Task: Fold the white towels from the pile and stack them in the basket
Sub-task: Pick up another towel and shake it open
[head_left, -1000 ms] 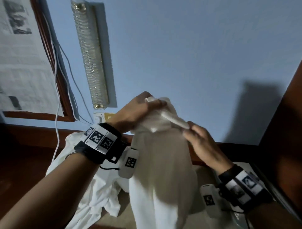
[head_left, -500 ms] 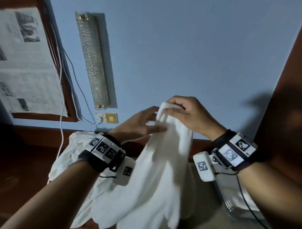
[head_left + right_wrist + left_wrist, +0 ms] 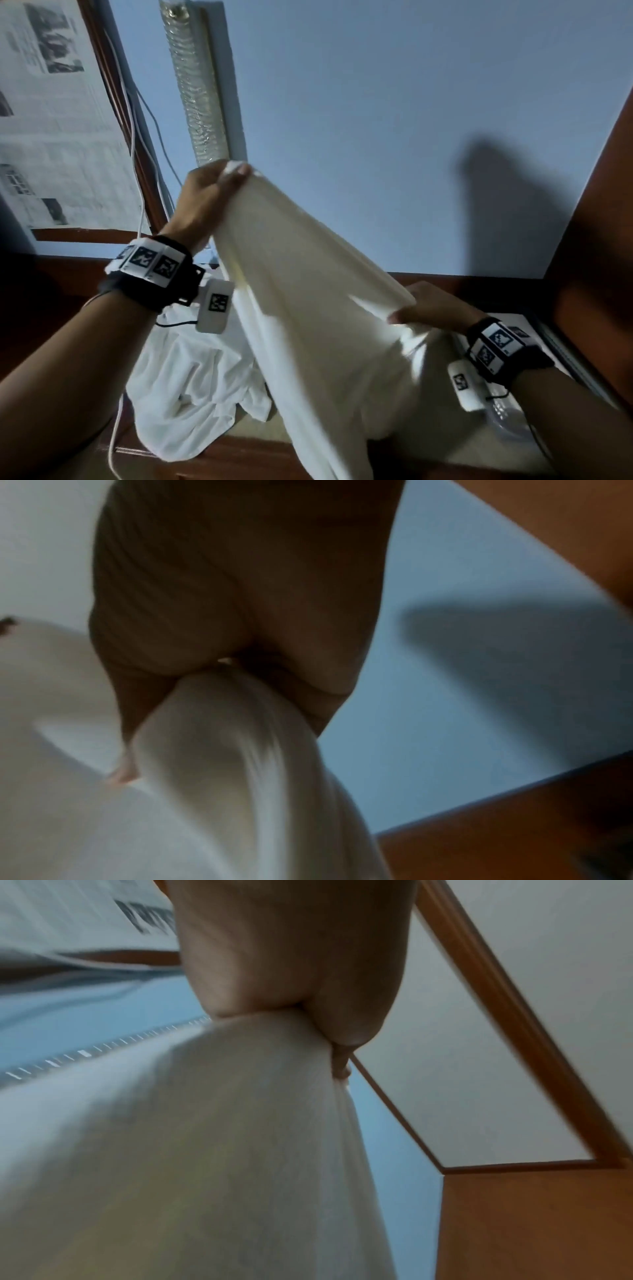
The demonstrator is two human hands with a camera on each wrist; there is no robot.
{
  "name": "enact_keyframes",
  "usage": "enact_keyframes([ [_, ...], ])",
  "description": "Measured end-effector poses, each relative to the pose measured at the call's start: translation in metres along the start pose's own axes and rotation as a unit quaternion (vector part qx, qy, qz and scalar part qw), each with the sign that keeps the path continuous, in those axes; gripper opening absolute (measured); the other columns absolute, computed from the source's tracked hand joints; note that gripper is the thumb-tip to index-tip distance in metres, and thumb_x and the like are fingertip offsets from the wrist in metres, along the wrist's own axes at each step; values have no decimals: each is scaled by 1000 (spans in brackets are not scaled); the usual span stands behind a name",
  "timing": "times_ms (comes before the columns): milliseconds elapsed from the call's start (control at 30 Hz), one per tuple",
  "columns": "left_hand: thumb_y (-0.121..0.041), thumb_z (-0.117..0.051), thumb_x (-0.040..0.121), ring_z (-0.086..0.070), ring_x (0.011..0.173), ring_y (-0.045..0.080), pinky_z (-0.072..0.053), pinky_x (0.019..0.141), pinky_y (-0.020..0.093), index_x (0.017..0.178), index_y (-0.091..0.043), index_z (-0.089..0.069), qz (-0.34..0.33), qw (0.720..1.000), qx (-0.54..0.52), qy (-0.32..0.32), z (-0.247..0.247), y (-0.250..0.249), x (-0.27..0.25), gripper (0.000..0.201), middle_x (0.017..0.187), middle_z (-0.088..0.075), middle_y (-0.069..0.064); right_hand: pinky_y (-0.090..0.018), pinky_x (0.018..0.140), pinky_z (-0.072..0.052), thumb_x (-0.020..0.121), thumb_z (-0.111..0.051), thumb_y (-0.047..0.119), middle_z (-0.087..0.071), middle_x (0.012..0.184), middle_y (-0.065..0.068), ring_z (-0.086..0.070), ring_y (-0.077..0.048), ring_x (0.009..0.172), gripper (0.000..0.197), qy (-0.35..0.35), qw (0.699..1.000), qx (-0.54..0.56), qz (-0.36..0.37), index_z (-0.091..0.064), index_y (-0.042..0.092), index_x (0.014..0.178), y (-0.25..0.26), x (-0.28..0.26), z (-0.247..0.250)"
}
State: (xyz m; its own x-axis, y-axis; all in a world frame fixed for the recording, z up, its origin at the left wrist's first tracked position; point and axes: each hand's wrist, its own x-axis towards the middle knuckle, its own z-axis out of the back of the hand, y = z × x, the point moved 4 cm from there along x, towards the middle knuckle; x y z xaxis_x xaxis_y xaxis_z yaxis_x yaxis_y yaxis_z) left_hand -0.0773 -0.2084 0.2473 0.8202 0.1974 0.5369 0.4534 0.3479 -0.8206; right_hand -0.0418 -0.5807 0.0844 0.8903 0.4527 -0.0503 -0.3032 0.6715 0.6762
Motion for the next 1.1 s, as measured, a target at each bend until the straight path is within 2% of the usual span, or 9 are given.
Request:
enact_keyframes([
  [133, -56, -65, 91, -61, 64, 28, -50, 53, 35, 85, -12, -67, 66, 988, 126, -56, 52, 61, 9, 44, 68, -61, 3, -33, 64, -45, 61, -77, 63, -71, 73, 4, -65, -15, 71, 49, -148, 987, -41, -43, -69, 18, 75, -51, 7, 35],
  [267, -41, -71, 74, -73, 92, 39, -60, 71, 45, 106, -24, -69, 86, 983, 152, 52, 32, 65, 8, 37, 95, -73, 12, -33, 64, -39, 84, -86, 21, -62, 73, 0, -50, -6, 73, 29, -220, 974, 1, 59, -63, 5, 81, 14, 10, 66],
  [400, -35, -90, 80, -71, 86, 18, -55, 78, 31, 133, -40, -55, 36, 961, 76, 262, -47, 15, -16, 64, 102, -76, 10, -29, 56, -27, 86, -81, 43, -40, 70, 5, -36, -4, 65, 51, -197, 960, -50, 194, -53, 2, 77, 126, 11, 68],
  [500, -57, -84, 78, -71, 86, 3, -56, 79, 27, 120, -44, -64, -40, 928, 158, 336, -102, -4, -29, 48, 95, -77, -6, -29, 55, -26, 88, -79, 42, -38, 69, 2, -36, -7, 64, 51, -190, 949, -53, 248, -57, -3, 80, 182, 11, 73],
  [600, -51, -77, 88, -63, 70, -7, -49, 68, 25, 85, -32, -75, -60, 956, 165, 236, -94, -8, -7, 20, 75, -71, -16, -31, 59, -32, 87, -81, 37, -46, 69, -1, -43, -10, 65, 37, -210, 945, -84, 235, -62, 5, 82, 185, 9, 87],
  [700, -55, -70, 82, -61, 71, 5, -49, 70, 34, 85, -27, -76, -62, 979, 136, 136, -56, -8, 25, 28, 75, -69, -7, -36, 67, -41, 84, -70, 19, -64, 80, 2, -64, -23, 83, 9, -245, 946, -196, 86, -62, 16, 86, 128, 15, 96],
  [833, -49, -62, 82, -56, 76, 19, -46, 69, 38, 93, -8, -73, -65, 976, 194, 71, -14, 3, 43, 44, 80, -65, 7, -31, 70, -35, 87, -59, 10, -67, 89, -14, -65, -34, 92, 18, -255, 936, -230, -77, -51, 16, 72, 34, 13, 96],
  [933, -49, -61, 83, -61, 85, 28, -43, 68, 38, 91, -10, -72, -19, 967, 252, 43, 16, 30, 49, 41, 86, -67, 15, -36, 69, -39, 92, -56, 14, -69, 92, -24, -66, -42, 90, 27, -257, 931, -236, -111, -46, 13, 67, -16, 3, 102],
  [1100, -49, -59, 80, -60, 90, 35, -38, 68, 36, 79, -19, -65, 32, 947, 311, 70, 28, 70, 46, 30, 79, -60, 12, -41, 67, -46, 87, -54, 25, -62, 76, -14, -59, -36, 75, 20, -239, 931, -260, -90, -54, 8, 76, -28, -5, 113],
])
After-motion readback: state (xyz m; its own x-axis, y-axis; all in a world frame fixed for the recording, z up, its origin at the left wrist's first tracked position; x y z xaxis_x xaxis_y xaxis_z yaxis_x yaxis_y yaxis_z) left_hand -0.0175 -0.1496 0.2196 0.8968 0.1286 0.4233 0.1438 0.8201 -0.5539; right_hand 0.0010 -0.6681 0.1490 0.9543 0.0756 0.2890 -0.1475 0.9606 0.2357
